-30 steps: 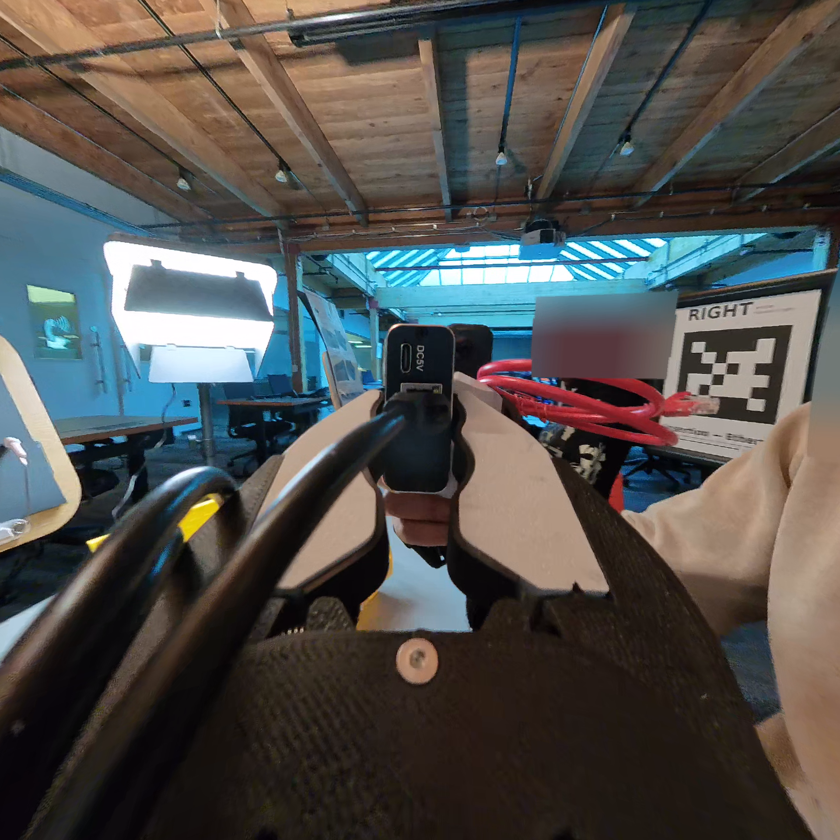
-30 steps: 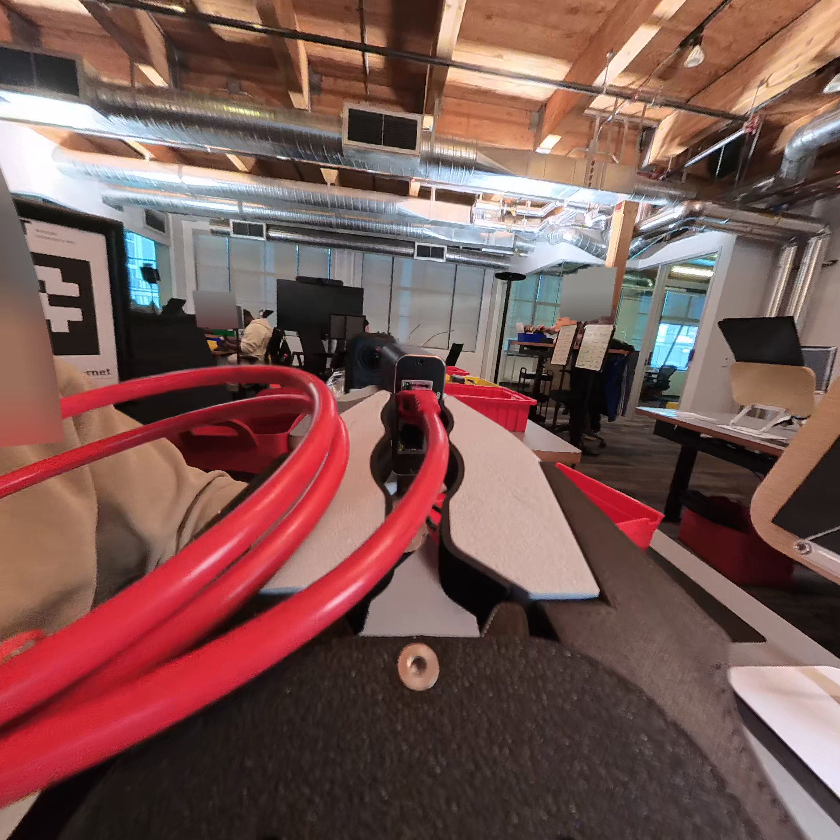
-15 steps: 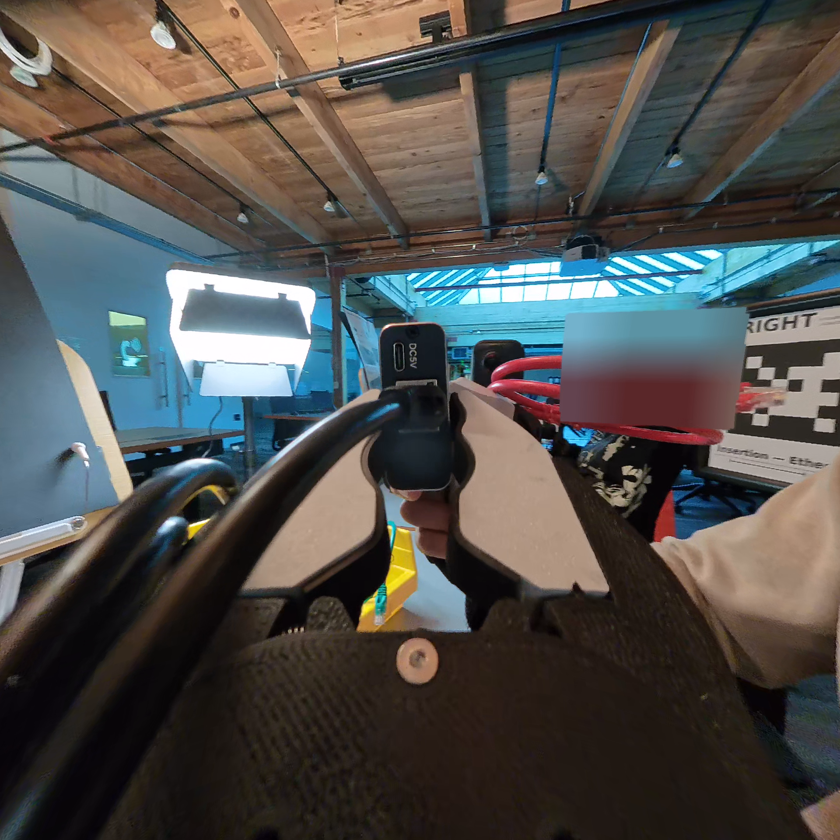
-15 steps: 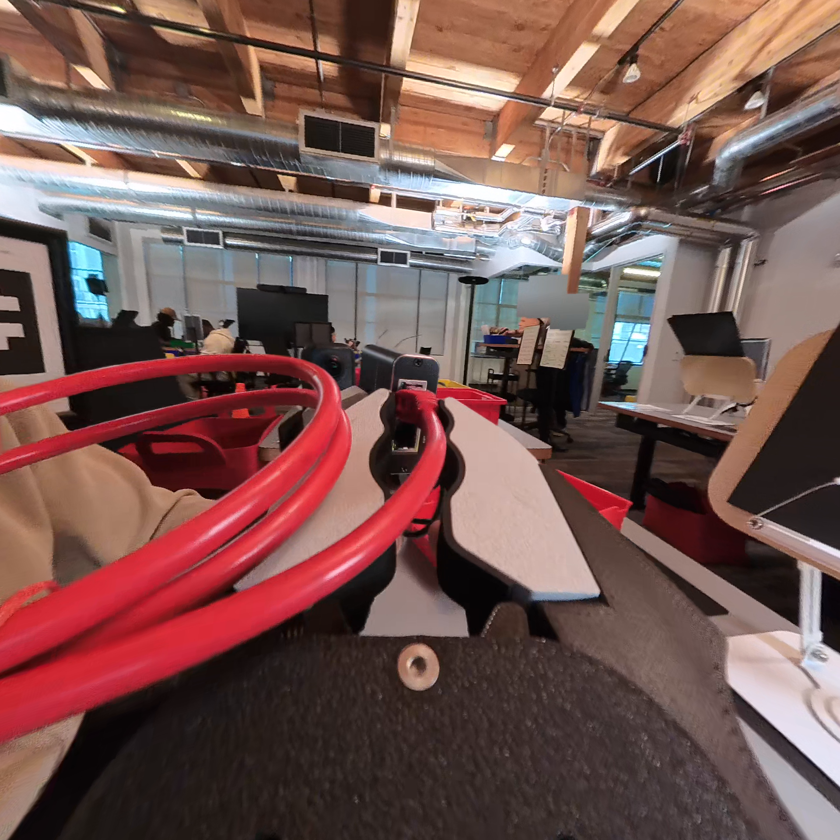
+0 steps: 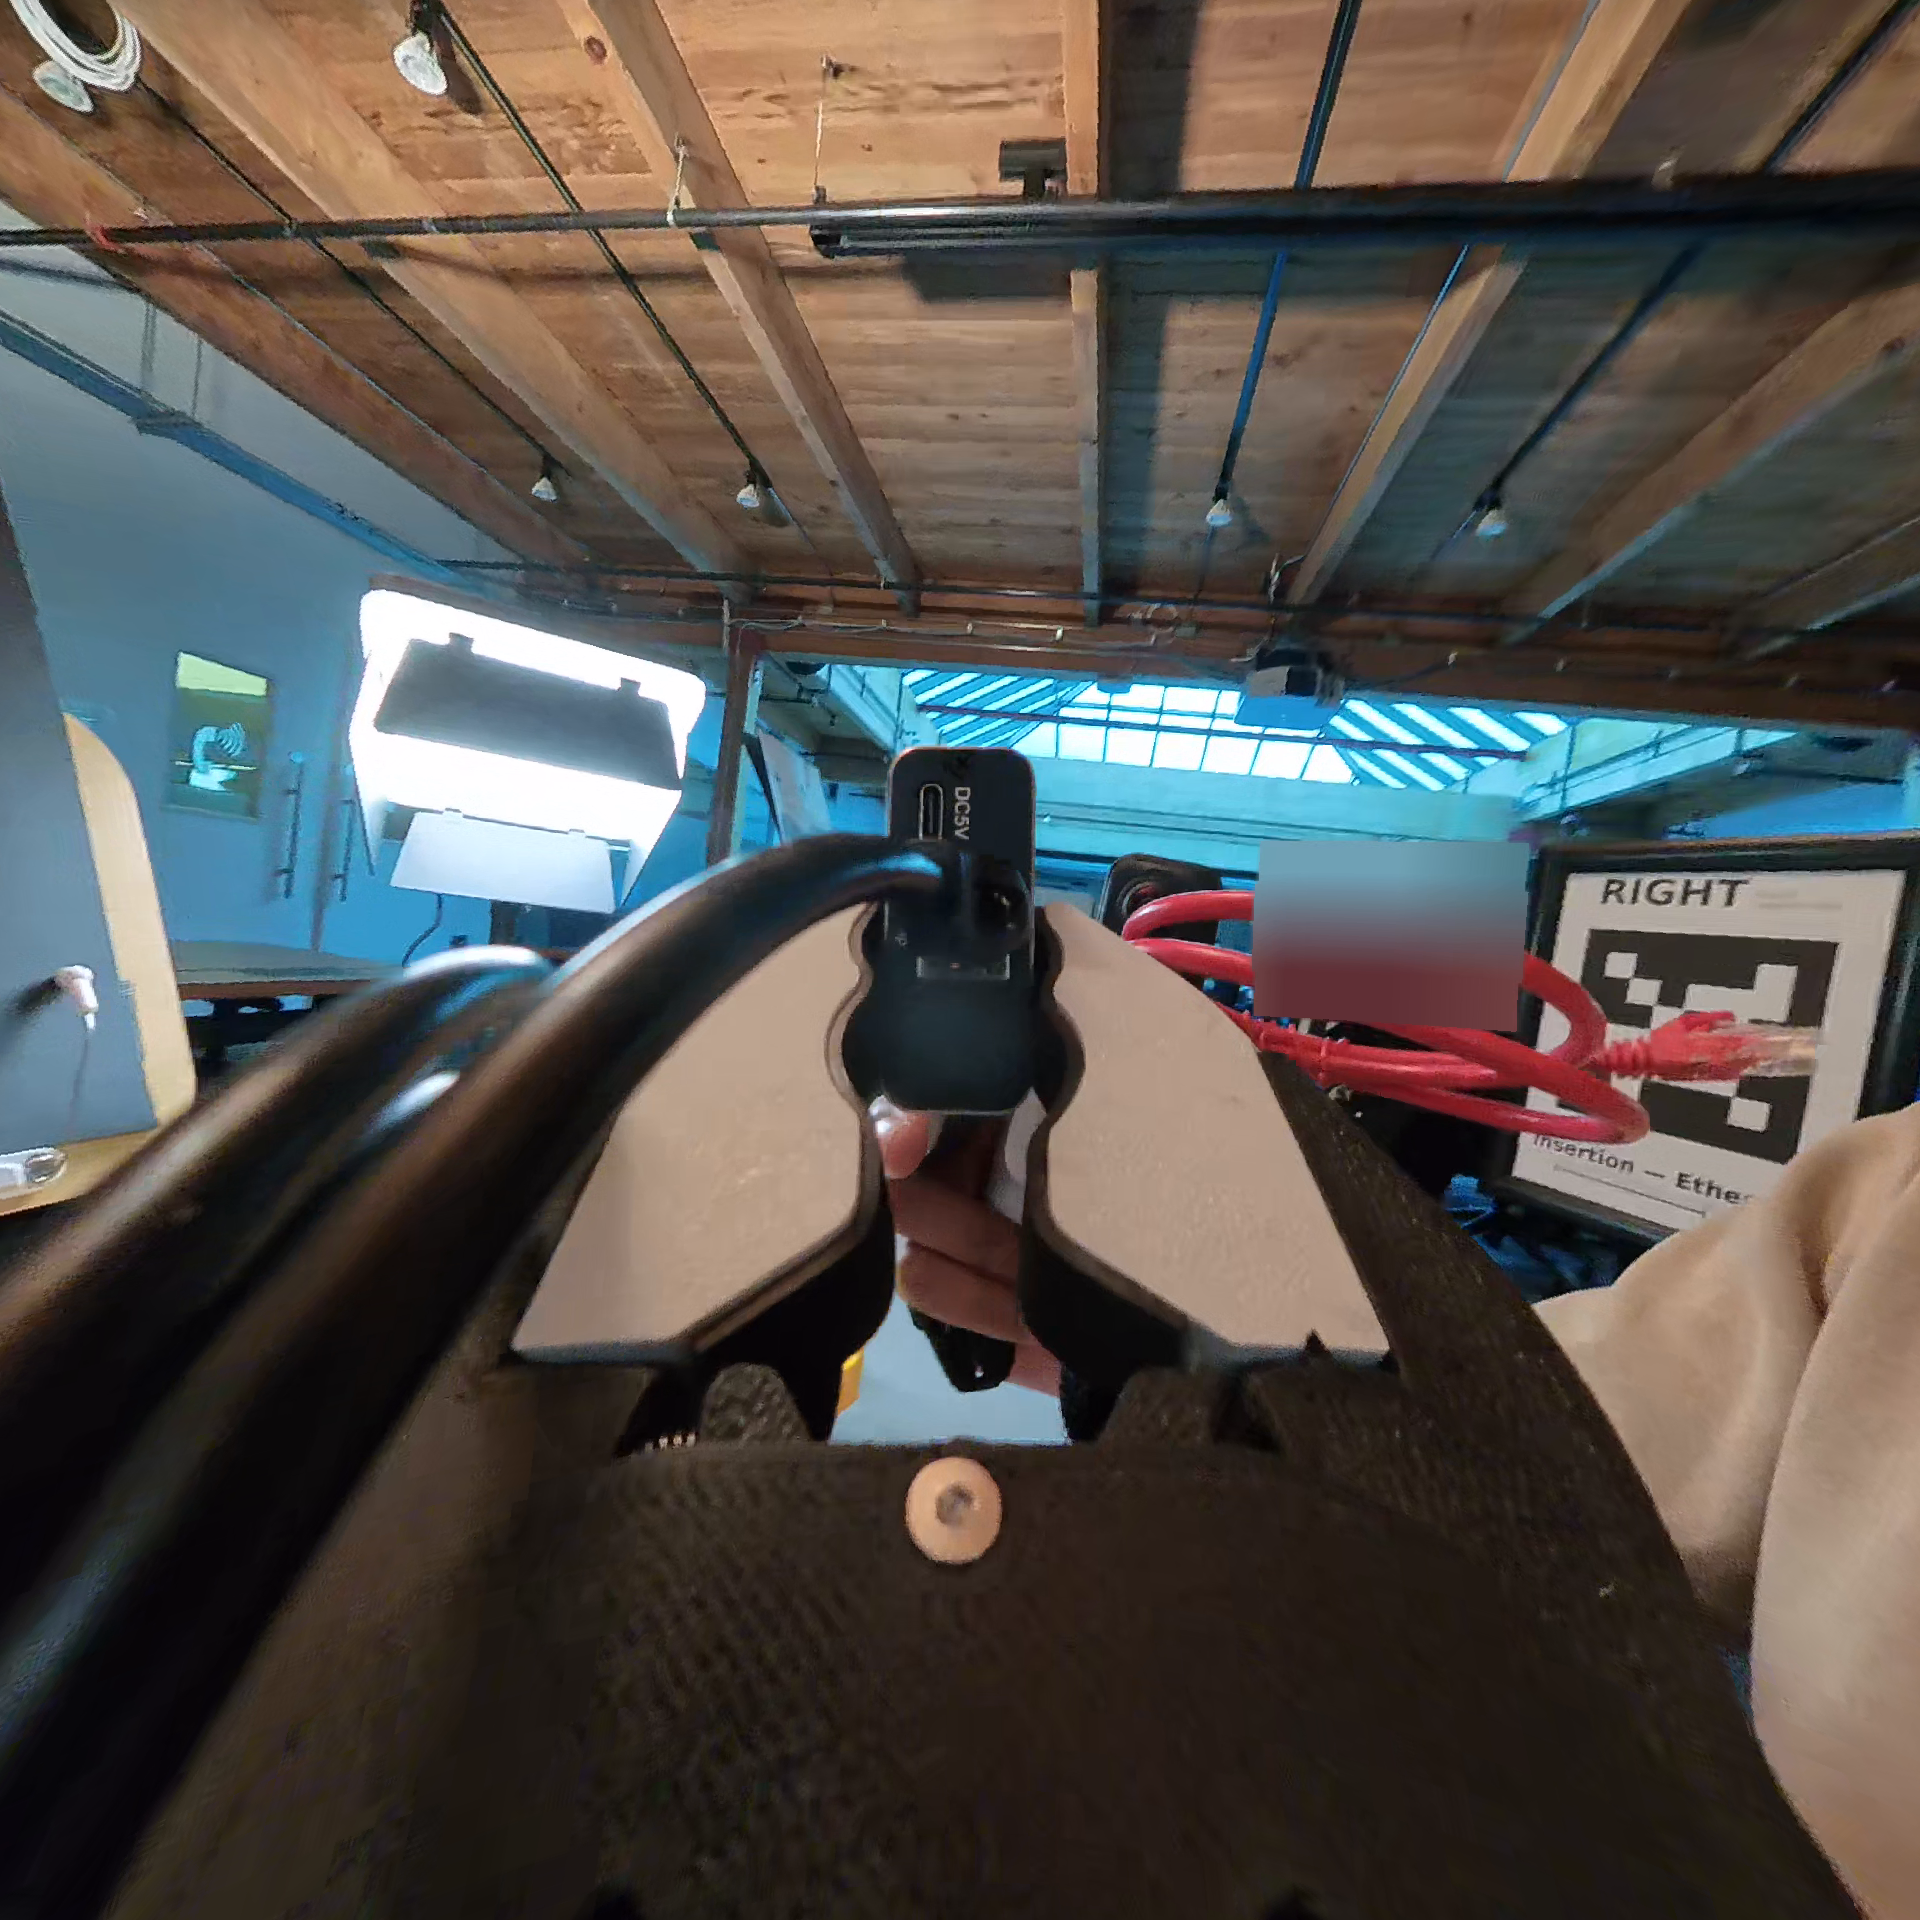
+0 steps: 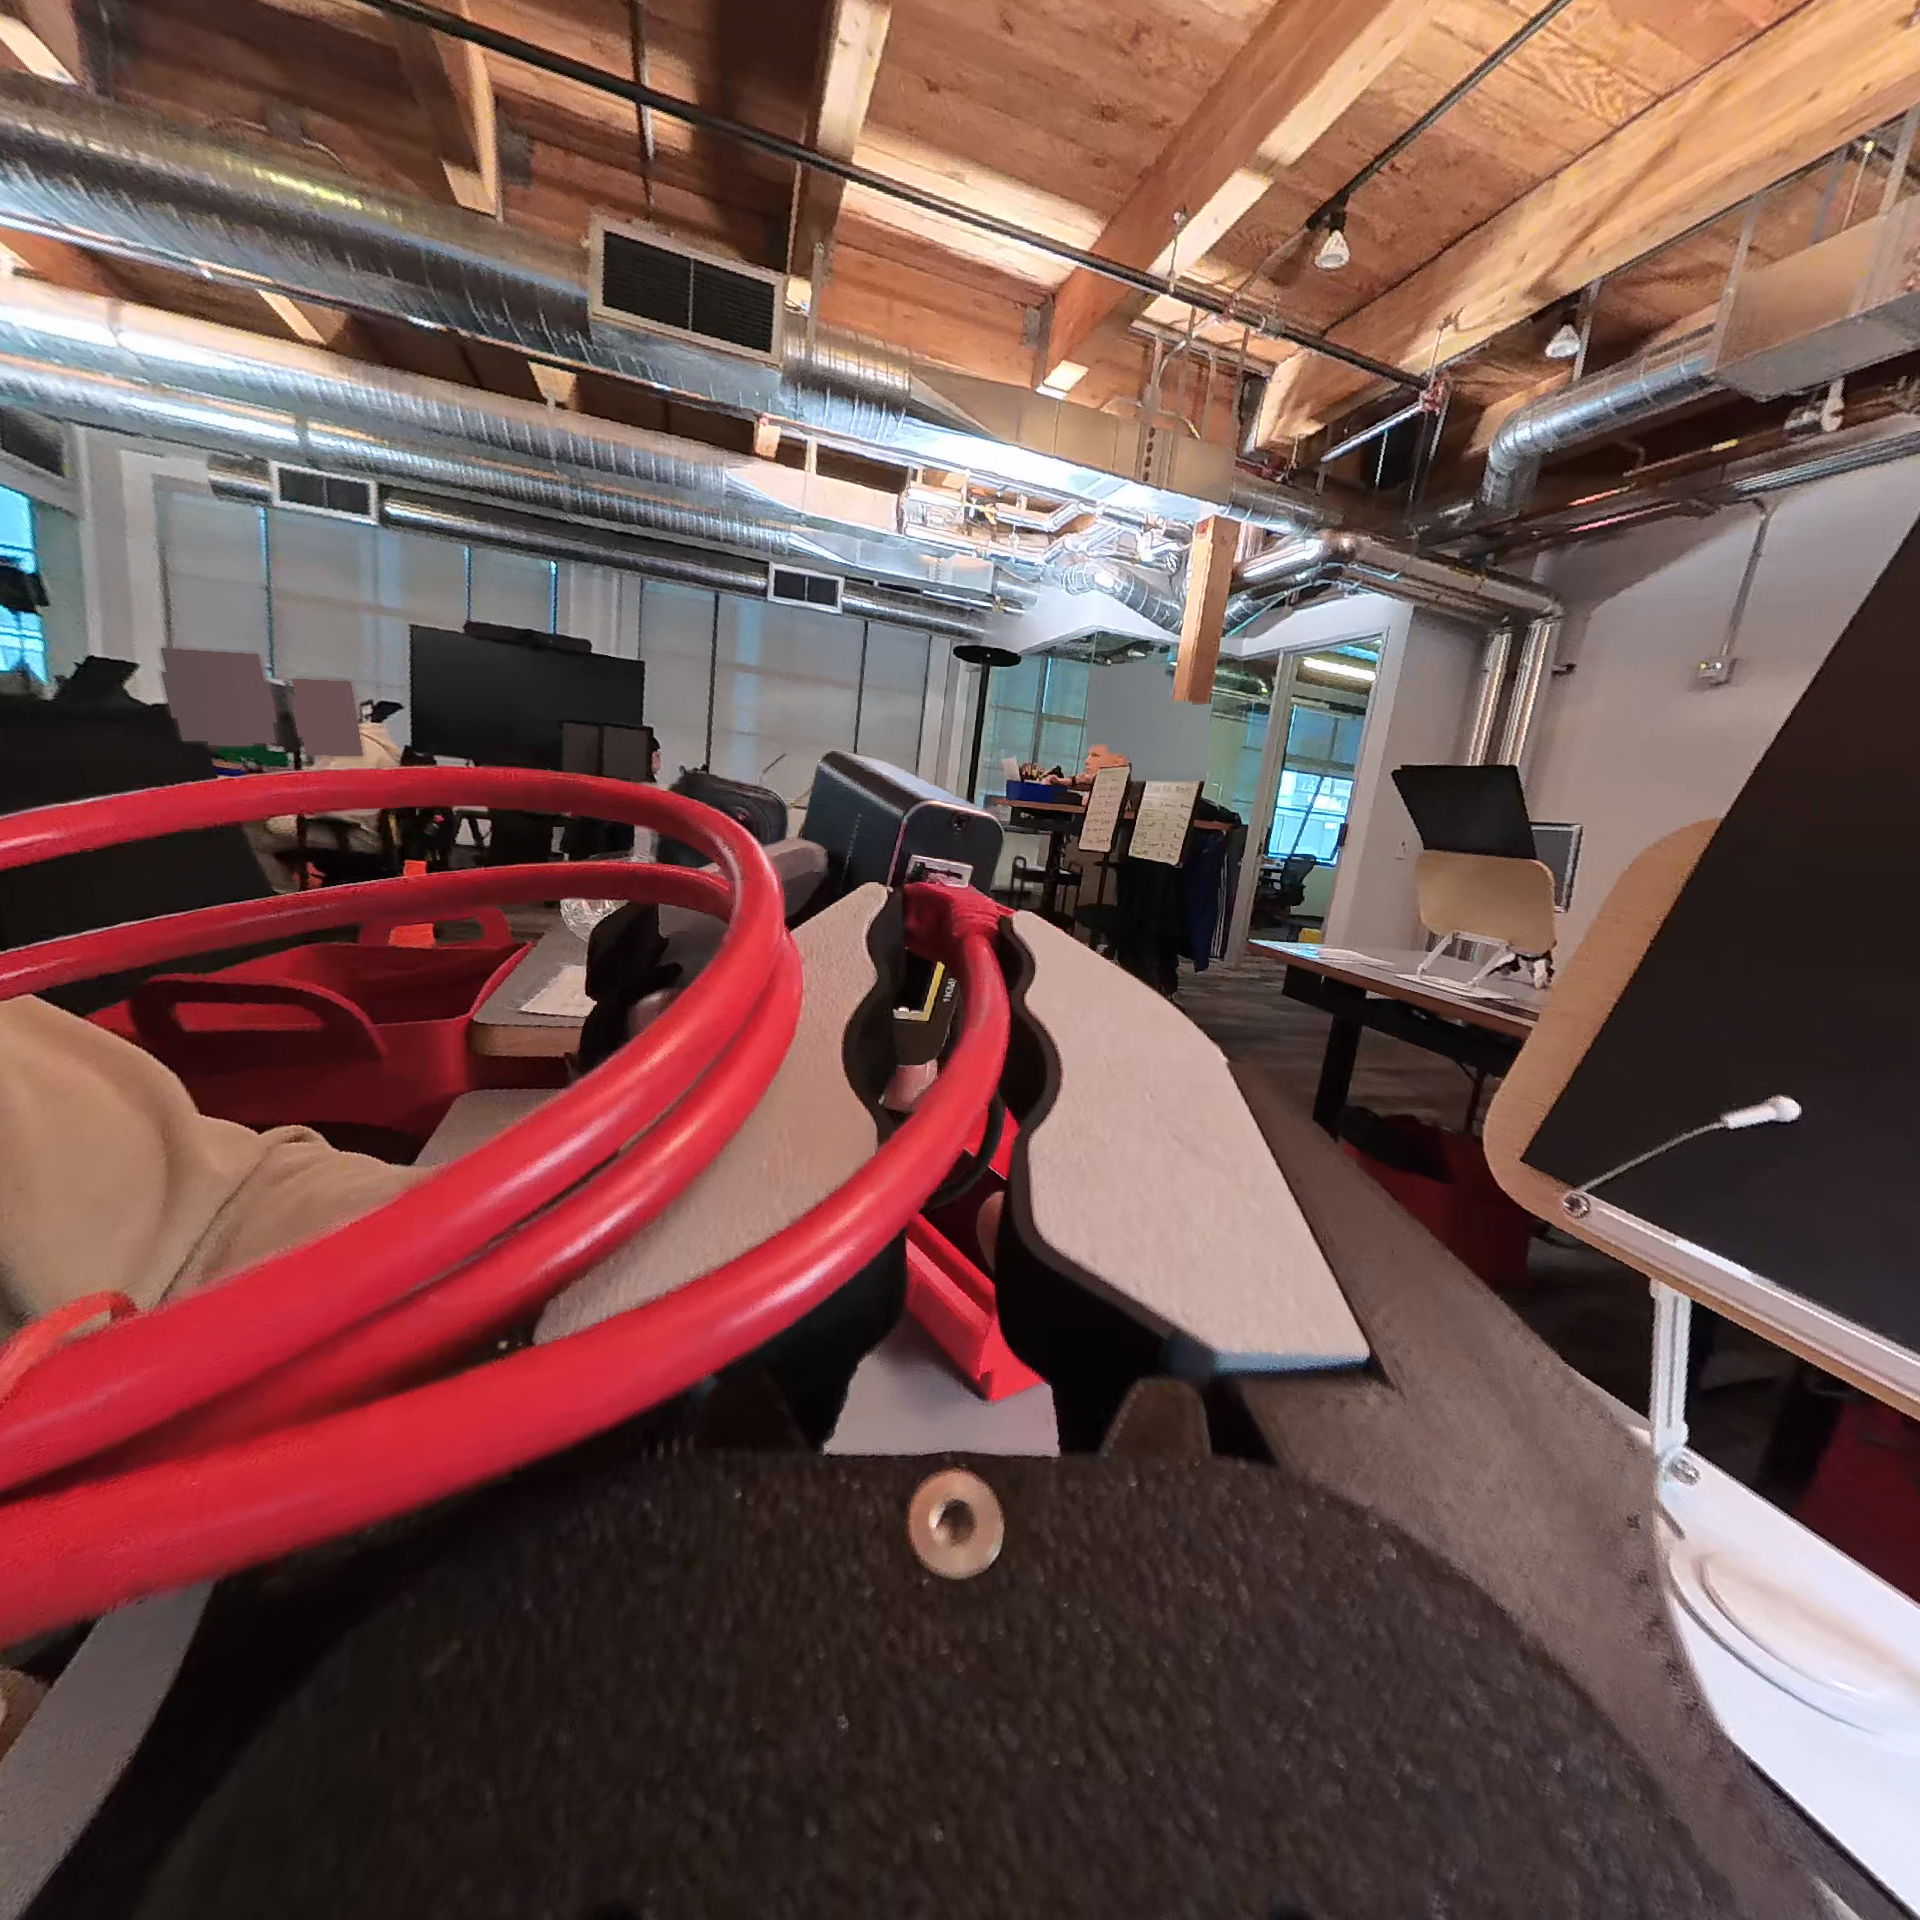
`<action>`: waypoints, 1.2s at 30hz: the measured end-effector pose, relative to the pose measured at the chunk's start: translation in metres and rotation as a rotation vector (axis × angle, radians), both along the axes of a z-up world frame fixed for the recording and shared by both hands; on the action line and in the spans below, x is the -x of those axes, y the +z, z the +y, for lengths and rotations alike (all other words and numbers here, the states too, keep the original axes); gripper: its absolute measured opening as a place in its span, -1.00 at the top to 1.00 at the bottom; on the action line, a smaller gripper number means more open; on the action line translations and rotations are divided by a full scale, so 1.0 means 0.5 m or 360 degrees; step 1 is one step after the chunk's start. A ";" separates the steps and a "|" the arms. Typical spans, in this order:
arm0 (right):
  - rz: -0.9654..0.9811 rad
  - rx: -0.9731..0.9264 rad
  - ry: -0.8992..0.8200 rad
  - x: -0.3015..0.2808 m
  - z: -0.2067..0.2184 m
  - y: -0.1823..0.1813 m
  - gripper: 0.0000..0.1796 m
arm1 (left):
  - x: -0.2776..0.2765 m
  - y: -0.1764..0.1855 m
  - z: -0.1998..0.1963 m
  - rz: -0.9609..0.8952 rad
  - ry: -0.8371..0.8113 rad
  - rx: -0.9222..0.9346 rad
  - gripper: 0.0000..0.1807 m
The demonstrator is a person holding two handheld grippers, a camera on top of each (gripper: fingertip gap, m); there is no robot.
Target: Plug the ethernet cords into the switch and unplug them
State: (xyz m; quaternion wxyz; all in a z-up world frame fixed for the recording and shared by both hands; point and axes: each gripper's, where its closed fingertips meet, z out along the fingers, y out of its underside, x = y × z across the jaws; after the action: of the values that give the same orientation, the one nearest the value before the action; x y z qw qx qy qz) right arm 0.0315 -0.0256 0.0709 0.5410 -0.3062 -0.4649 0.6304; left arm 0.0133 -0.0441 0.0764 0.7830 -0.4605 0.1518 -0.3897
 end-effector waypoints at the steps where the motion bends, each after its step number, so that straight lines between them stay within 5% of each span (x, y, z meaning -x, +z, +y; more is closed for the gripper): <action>1: 0.0003 0.0001 0.0018 -0.001 -0.005 0.003 0.85 | -0.002 0.004 -0.005 0.0007 -0.0008 -0.0029 0.74; 13: 0.0031 -0.0139 -0.0132 -0.011 -0.024 0.020 0.79 | -0.016 0.023 -0.033 0.0285 0.0154 -0.0201 0.73; 15: 0.0134 -0.0008 -0.0362 -0.045 0.057 0.039 0.86 | 0.053 0.074 -0.067 -0.0048 0.0189 -0.0347 0.73; 16: 0.0172 0.0121 -0.0258 -0.072 0.080 0.050 0.87 | 0.111 0.105 -0.087 -0.0209 0.0192 -0.0359 0.74; 21: -0.0057 -0.0174 -0.0176 0.007 -0.003 0.020 0.85 | 0.113 0.071 -0.040 0.0048 0.0285 -0.0194 0.72; 36: -0.0972 0.0177 -0.0519 -0.075 0.329 -0.149 0.84 | 0.190 0.056 -0.010 0.0079 0.0346 0.0043 0.73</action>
State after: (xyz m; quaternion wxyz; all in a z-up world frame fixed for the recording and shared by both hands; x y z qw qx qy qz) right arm 0.0689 0.1391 -0.0038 0.4532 -0.5799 -0.5152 0.4393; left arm -0.0820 -0.0490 0.1044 0.8103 -0.4943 0.1150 -0.2931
